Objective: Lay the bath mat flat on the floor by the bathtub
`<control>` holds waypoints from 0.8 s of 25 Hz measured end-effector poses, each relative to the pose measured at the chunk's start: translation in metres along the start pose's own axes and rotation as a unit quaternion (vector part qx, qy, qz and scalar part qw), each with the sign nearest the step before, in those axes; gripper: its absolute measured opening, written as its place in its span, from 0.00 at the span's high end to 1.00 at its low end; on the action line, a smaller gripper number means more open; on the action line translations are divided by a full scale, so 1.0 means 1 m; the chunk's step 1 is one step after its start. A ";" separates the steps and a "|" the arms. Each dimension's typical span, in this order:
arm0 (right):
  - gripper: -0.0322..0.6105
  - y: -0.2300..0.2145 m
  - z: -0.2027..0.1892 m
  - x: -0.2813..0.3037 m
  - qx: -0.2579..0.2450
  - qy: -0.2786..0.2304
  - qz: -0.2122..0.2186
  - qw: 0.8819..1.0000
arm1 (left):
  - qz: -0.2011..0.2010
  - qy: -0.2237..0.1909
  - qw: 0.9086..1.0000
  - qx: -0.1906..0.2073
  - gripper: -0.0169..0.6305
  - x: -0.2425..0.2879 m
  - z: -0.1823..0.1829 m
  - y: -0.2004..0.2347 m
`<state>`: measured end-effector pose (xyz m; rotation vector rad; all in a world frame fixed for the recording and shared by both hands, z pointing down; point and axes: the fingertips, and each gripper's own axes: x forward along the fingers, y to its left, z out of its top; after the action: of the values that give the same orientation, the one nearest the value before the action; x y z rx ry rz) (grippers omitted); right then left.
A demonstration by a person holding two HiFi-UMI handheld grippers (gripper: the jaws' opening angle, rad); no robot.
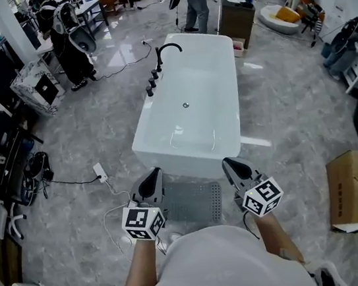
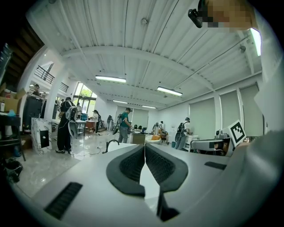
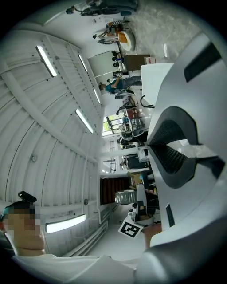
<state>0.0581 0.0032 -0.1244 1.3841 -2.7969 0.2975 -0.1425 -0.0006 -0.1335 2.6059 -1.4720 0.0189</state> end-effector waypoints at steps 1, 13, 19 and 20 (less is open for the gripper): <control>0.91 0.000 -0.001 0.000 0.002 0.001 -0.001 1.000 | -0.001 0.002 1.000 -0.001 0.95 0.002 -0.001 -0.001; 0.91 -0.011 -0.002 -0.016 0.025 -0.014 -0.018 0.999 | -0.009 0.010 1.000 -0.002 0.95 0.010 -0.005 -0.017; 0.91 -0.015 -0.006 -0.024 0.028 -0.014 -0.022 0.999 | -0.025 0.014 1.000 -0.002 0.95 0.014 -0.010 -0.031; 0.91 -0.015 -0.005 -0.024 0.027 -0.014 -0.022 0.999 | -0.026 0.014 1.000 -0.002 0.95 0.014 -0.010 -0.033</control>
<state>0.0844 0.0144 -0.1191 1.4691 -2.7971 0.3593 -0.1067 0.0051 -0.1265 2.6283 -1.3934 0.0463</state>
